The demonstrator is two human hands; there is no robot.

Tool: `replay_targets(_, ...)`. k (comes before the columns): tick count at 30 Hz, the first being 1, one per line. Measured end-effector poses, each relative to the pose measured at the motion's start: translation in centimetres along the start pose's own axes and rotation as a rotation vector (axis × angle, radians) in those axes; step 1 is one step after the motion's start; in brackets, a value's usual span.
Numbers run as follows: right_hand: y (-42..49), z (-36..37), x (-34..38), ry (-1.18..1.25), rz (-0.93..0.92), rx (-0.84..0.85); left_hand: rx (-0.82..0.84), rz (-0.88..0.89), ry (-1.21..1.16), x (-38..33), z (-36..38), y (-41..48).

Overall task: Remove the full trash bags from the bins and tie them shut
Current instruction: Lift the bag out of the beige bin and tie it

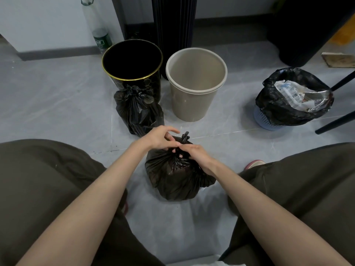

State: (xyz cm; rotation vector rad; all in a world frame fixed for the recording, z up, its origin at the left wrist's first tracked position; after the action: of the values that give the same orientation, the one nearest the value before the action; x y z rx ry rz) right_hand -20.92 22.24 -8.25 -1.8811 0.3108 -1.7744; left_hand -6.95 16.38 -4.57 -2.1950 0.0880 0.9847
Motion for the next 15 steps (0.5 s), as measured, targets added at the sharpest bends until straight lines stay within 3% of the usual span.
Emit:
replay_targets(8,0.0,-0.4,0.3,-0.086,0.026,0.005,-0.246,0.054,0.118,0.6,0.4,-0.9)
replay_targets(12,0.2,-0.7,0.5,0.054,0.077,-0.172,-0.287,0.1,0.249,0.0,0.7,-1.0)
replay_targets(15,0.4,-0.7,0.7,0.195,0.123,-0.203,-0.28,0.109,0.288,-0.4,0.7,-1.2)
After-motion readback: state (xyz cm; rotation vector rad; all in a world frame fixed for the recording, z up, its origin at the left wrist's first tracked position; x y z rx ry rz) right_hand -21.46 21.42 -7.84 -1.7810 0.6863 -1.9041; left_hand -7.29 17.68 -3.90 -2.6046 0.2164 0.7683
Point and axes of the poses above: each hand's wrist, its own y-axis towards the middle knuckle, its own z-axis out of the palm, x = y × z, the point moved 3 cm from there along y, towards the middle knuckle, and after that the axes turned 6 degrees about -z, right-handed, at the moved point
